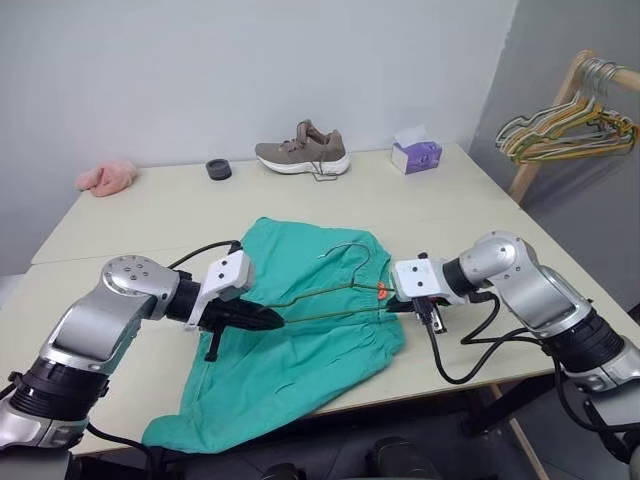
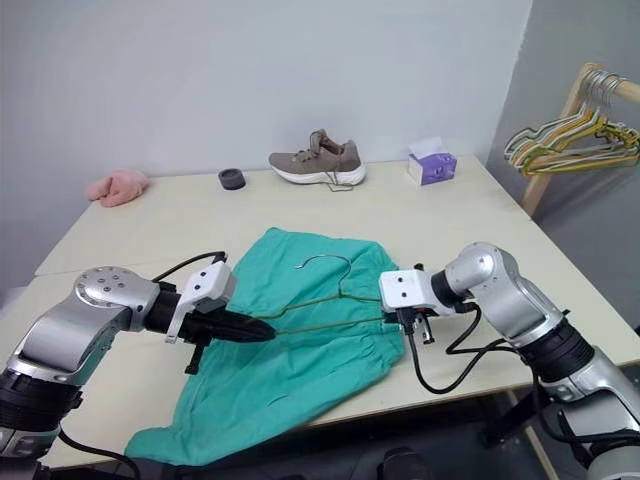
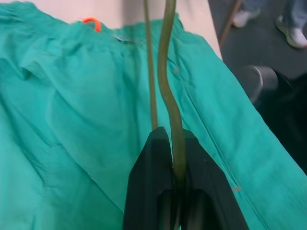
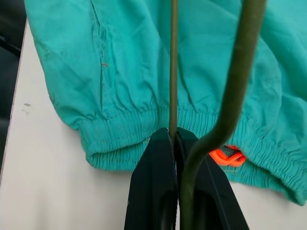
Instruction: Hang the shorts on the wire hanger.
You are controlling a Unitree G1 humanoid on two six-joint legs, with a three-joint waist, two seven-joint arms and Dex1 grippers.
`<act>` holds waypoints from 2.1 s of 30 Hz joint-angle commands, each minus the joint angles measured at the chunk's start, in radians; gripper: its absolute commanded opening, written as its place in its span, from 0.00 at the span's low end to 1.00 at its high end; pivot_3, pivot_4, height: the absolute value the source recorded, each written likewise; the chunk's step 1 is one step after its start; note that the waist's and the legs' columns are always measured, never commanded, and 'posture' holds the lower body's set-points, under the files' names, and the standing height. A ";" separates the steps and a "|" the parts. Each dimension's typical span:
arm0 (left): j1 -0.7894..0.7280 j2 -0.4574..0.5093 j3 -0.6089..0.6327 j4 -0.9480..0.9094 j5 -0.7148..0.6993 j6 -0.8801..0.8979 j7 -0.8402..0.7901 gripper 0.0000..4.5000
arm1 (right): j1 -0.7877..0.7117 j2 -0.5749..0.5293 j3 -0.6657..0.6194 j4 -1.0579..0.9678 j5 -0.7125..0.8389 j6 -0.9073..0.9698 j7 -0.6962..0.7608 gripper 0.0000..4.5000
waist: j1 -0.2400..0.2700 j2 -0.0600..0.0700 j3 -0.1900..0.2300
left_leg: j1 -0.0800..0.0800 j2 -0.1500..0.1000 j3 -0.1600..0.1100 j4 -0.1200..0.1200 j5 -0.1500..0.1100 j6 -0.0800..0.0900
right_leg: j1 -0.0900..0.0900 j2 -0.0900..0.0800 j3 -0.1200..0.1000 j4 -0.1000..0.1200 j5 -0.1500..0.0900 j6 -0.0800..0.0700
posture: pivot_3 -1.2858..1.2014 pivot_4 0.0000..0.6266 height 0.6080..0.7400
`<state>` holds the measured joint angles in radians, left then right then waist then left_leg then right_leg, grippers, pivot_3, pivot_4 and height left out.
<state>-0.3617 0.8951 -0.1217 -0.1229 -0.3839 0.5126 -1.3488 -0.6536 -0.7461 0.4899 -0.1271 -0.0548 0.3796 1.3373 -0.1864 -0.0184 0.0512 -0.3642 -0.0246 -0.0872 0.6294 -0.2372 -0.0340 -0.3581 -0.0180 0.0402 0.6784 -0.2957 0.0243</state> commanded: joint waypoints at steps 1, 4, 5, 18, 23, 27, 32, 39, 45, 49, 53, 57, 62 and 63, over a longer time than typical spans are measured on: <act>-0.019 -0.001 0.065 0.027 -0.018 -0.016 0.030 0.29 | 0.014 -0.027 -0.039 -0.048 0.026 0.018 0.017 0.00 | 0.000 0.000 0.001 | 0.000 0.000 0.000 0.000 0.000 0.000 | 0.000 0.000 0.000 0.000 0.000 0.000 | 0.45 0.00 1.00; -0.005 -0.014 0.101 0.057 -0.017 -0.047 0.069 0.50 | 0.044 -0.053 -0.067 -0.071 0.049 0.045 0.013 0.00 | 0.000 0.000 0.001 | 0.000 0.000 0.000 0.000 0.000 0.000 | 0.000 0.000 0.000 0.000 0.000 0.000 | 0.45 0.00 1.00; -0.002 -0.017 0.115 0.068 -0.022 -0.048 0.078 0.56 | 0.057 -0.063 -0.079 -0.080 0.059 0.058 0.011 0.00 | 0.000 0.000 0.001 | 0.000 0.000 0.000 0.000 0.000 0.000 | 0.000 0.000 0.000 0.000 0.000 0.000 | 0.45 0.00 1.00; 0.062 -0.038 0.292 0.227 -0.068 -0.018 0.208 0.56 | 0.333 -0.158 -0.358 -0.178 0.246 0.366 -0.114 0.00 | 0.002 -0.001 0.001 | 0.000 0.000 0.000 0.000 0.000 -0.001 | 0.000 0.000 0.000 0.000 0.000 0.000 | 0.44 0.00 1.00; 0.111 -0.050 0.285 0.195 -0.093 0.005 0.187 0.81 | 0.469 -0.143 -0.481 -0.165 0.321 0.499 -0.202 0.00 | 0.006 -0.001 0.001 | 0.000 0.000 0.000 0.000 -0.001 -0.002 | 0.000 0.000 0.000 0.000 -0.001 0.001 | 0.43 0.00 1.00; 0.105 -0.064 0.278 0.203 -0.069 -0.056 0.193 1.00 | 0.494 -0.114 -0.537 -0.137 0.370 0.622 -0.286 0.00 | 0.005 -0.001 0.001 | 0.000 0.000 0.001 0.000 -0.001 -0.002 | 0.000 0.000 0.001 0.000 0.000 0.001 | 0.43 0.00 1.00; 0.080 -0.066 0.261 0.255 -0.040 -0.105 0.184 1.00 | 0.473 -0.100 -0.547 -0.107 0.422 0.772 -0.357 0.00 | -0.005 -0.001 0.001 | 0.000 0.000 0.001 0.000 -0.001 -0.002 | 0.000 0.000 0.001 0.000 -0.001 0.001 | 0.42 0.00 1.00; 0.057 -0.071 0.250 0.282 -0.021 -0.129 0.186 1.00 | 0.421 -0.094 -0.525 -0.050 0.454 0.861 -0.428 0.00 | -0.008 -0.001 0.001 | 0.000 0.000 0.002 0.000 -0.001 -0.002 | 0.000 0.000 0.001 0.000 -0.001 0.001 | 0.43 0.00 1.00; 0.063 -0.074 0.249 0.274 -0.014 -0.134 0.190 1.00 | 0.411 -0.116 -0.513 -0.041 0.488 0.892 -0.428 0.00 | -0.008 -0.001 0.001 | 0.000 0.000 0.002 0.000 -0.002 -0.002 | 0.000 0.000 0.001 0.000 -0.001 0.002 | 0.43 0.00 1.00; 0.067 -0.076 0.251 0.271 -0.010 -0.136 0.191 1.00 | 0.429 -0.142 -0.506 -0.099 0.539 0.900 -0.399 0.00 | -0.008 -0.001 0.001 | 0.000 0.000 0.002 0.000 -0.002 -0.002 | 0.000 0.000 0.002 0.000 -0.001 0.002 | 0.43 0.00 1.00; 0.064 -0.080 0.248 0.270 -0.006 -0.139 0.192 1.00 | 0.397 -0.138 -0.496 -0.111 0.563 0.891 -0.408 0.00 | -0.009 -0.001 0.001 | 0.000 0.000 0.002 0.000 -0.002 -0.002 | 0.000 0.000 0.002 0.000 -0.001 0.002 | 0.43 0.00 1.00; 0.059 -0.082 0.246 0.276 -0.002 -0.144 0.192 1.00 | 0.368 -0.154 -0.458 -0.122 0.582 0.884 -0.392 0.00 | -0.009 -0.001 0.001 | 0.000 0.000 0.002 0.000 -0.002 -0.003 | -0.001 0.000 0.002 0.000 -0.001 0.002 | 0.43 0.00 1.00; 0.058 -0.083 0.244 0.277 0.004 -0.149 0.194 1.00 | 0.333 -0.150 -0.390 -0.072 0.556 0.855 -0.397 0.00 | -0.008 -0.002 0.002 | -0.001 0.000 0.002 0.000 -0.002 -0.003 | -0.001 0.000 0.002 -0.001 -0.001 0.002 | 0.43 0.00 1.00; 0.059 -0.083 0.244 0.276 0.004 -0.149 0.194 1.00 | 0.330 -0.152 -0.384 -0.069 0.556 0.852 -0.396 0.00 | -0.008 -0.002 0.002 | -0.001 0.000 0.002 0.000 -0.002 -0.003 | -0.001 0.000 0.001 -0.001 -0.001 0.002 | 0.43 0.00 1.00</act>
<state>-0.2831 0.8080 0.1137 0.1679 -0.3786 0.3811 -1.1581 -0.2978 -0.8854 0.1070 -0.1896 0.4947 1.2502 0.9344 -0.1944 -0.0200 0.0530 -0.3649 -0.0244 -0.0849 0.6291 -0.2390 -0.0366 -0.3589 -0.0181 0.0418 0.6776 -0.2967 0.0261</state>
